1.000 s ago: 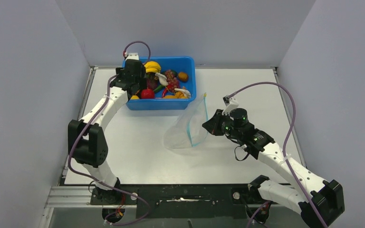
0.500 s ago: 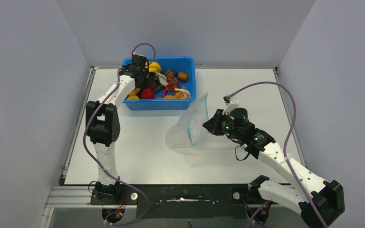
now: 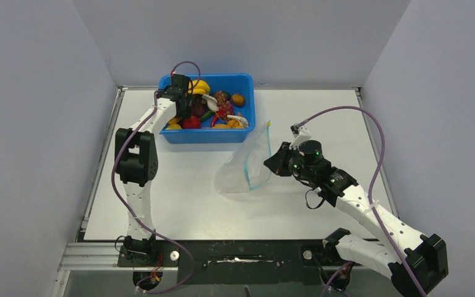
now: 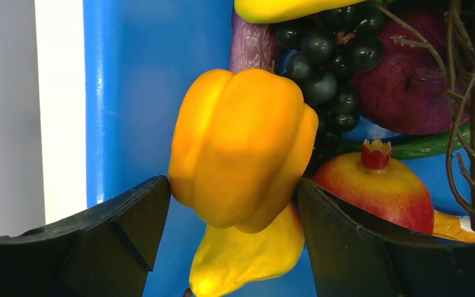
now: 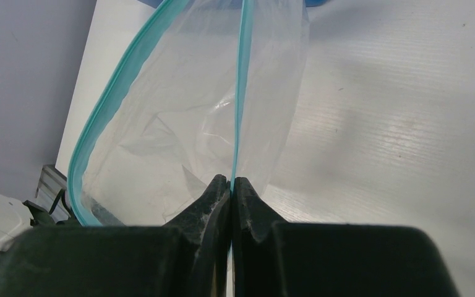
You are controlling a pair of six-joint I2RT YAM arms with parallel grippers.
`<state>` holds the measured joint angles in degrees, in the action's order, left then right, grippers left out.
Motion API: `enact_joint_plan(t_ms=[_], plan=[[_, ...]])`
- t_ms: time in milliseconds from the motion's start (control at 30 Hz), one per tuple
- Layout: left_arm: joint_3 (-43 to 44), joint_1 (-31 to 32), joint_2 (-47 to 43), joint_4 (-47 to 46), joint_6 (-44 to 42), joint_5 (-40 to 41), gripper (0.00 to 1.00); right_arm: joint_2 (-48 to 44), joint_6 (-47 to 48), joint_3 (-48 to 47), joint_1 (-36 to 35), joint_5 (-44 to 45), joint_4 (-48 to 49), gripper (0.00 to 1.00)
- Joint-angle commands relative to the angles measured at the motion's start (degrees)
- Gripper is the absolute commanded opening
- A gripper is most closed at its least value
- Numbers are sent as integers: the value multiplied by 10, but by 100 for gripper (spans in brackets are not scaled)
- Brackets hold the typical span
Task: Place the food in the zip-top bag and seal the zipper
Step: Pick up the fake vegetable from the bin.
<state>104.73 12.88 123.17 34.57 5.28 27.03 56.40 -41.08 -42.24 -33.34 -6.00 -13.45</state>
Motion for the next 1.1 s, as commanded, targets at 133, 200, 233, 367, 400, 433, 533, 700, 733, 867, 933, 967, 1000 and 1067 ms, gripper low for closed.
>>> enact_joint_plan(t_ms=[133, 200, 233, 367, 400, 433, 533, 700, 733, 867, 933, 967, 1000, 1067], plan=[[26, -2, 24, -21, 6, -23, 78, -12, -5, -18, 3, 6, 19, 0], [29, -2, 28, -21, 11, -25, 78, -12, -4, -18, 4, 7, 19, 0], [29, -2, 27, -22, 12, -28, 79, -13, -3, -18, 4, 7, 19, 0], [28, -2, 22, -21, 12, -30, 73, -13, -2, -18, 4, 7, 19, 0], [29, -1, 21, -19, 12, -28, 71, -13, -1, -18, 4, 7, 19, 0], [29, -1, 18, -17, 11, -25, 69, -12, -1, -18, 4, 7, 20, 0], [27, 2, 5, -14, 9, -17, 62, -13, -4, -18, 4, 7, 20, 0], [23, 11, -22, -10, 11, -10, 51, -9, -12, -22, 4, 7, 21, 0], [23, 12, -26, -7, 13, -14, 48, -8, -14, -23, 4, 6, 21, 0], [19, 20, -44, 6, 23, -21, 40, -3, -20, -25, 4, 3, 23, 0], [10, 25, -56, 8, 26, -16, 37, 3, -23, -29, 4, 1, 19, 0], [5, 26, -62, 7, 27, -15, 35, 6, -27, -32, 4, 2, 17, 0], [0, 28, -70, 7, 29, -15, 34, 9, -29, -34, 4, 4, 15, 0], [-9, 32, -85, 7, 35, -18, 33, 13, -32, -38, 4, 9, 10, 0]])
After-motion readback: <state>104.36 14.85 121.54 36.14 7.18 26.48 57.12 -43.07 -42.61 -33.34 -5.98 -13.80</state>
